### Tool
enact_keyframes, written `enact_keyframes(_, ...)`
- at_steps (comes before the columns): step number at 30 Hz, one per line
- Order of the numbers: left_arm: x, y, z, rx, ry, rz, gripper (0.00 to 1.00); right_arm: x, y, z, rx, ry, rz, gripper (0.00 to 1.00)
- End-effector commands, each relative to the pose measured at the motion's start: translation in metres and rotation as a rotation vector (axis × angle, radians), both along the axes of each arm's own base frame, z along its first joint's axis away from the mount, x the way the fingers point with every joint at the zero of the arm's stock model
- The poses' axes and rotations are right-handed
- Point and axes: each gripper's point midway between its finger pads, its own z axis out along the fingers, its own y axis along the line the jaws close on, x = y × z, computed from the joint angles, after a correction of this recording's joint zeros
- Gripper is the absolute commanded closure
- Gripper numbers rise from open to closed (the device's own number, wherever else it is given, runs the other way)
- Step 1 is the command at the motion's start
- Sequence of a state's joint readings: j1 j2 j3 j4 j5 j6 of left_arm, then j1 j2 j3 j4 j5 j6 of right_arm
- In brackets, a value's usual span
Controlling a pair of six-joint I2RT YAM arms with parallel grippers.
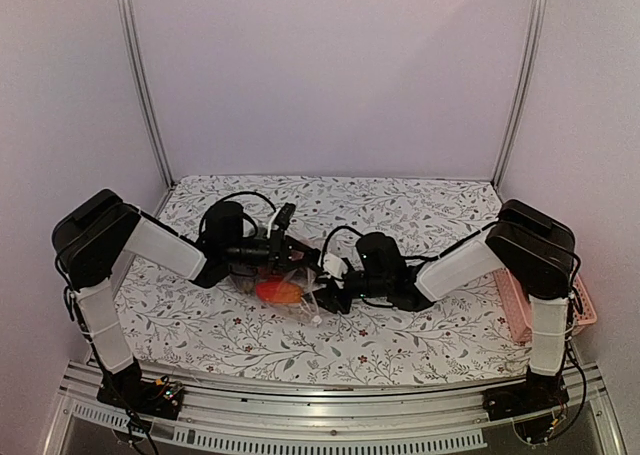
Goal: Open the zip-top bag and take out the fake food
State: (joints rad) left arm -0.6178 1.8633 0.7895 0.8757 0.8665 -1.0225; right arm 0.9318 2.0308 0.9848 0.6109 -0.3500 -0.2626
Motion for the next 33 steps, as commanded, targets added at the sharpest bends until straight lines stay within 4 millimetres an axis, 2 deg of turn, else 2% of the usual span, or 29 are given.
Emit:
enact_keyframes(1,0.0,0.003,-0.001,0.036,-0.034,0.022,0.95,0.001,0.01,-0.004,0.008,-0.025,0.013,0.49)
enact_keyframes(4,0.007,0.012,0.002,0.081,-0.066,0.062,0.74,0.001,0.008,-0.005,0.008,-0.023,0.003,0.48)
enact_keyframes(7,0.021,0.031,0.007,0.131,-0.097,0.13,0.54,0.001,0.005,-0.005,0.008,-0.021,-0.009,0.46)
enact_keyframes(10,0.047,0.066,0.004,0.217,-0.098,0.259,0.42,0.001,0.002,-0.005,0.012,-0.015,-0.024,0.44)
enact_keyframes(12,0.064,0.096,-0.008,0.319,-0.071,0.353,0.34,0.002,0.0,-0.003,0.016,-0.014,-0.037,0.42)
enact_keyframes(17,0.101,0.165,-0.024,0.61,-0.097,0.541,0.25,0.004,-0.003,-0.006,0.013,0.001,-0.069,0.38)
enact_keyframes(21,0.122,0.198,-0.033,0.814,-0.117,0.578,0.23,0.003,-0.005,-0.008,0.01,0.02,-0.08,0.35)
enact_keyframes(26,0.126,0.21,-0.067,0.912,-0.047,0.54,0.23,0.007,-0.005,-0.011,-0.003,0.041,-0.098,0.33)
enact_keyframes(30,0.121,0.207,-0.093,0.928,0.0,0.493,0.24,0.01,-0.004,-0.014,-0.012,0.047,-0.117,0.32)
enact_keyframes(33,0.117,0.202,-0.104,0.907,0.018,0.468,0.27,0.012,-0.005,-0.014,-0.015,0.049,-0.13,0.31)
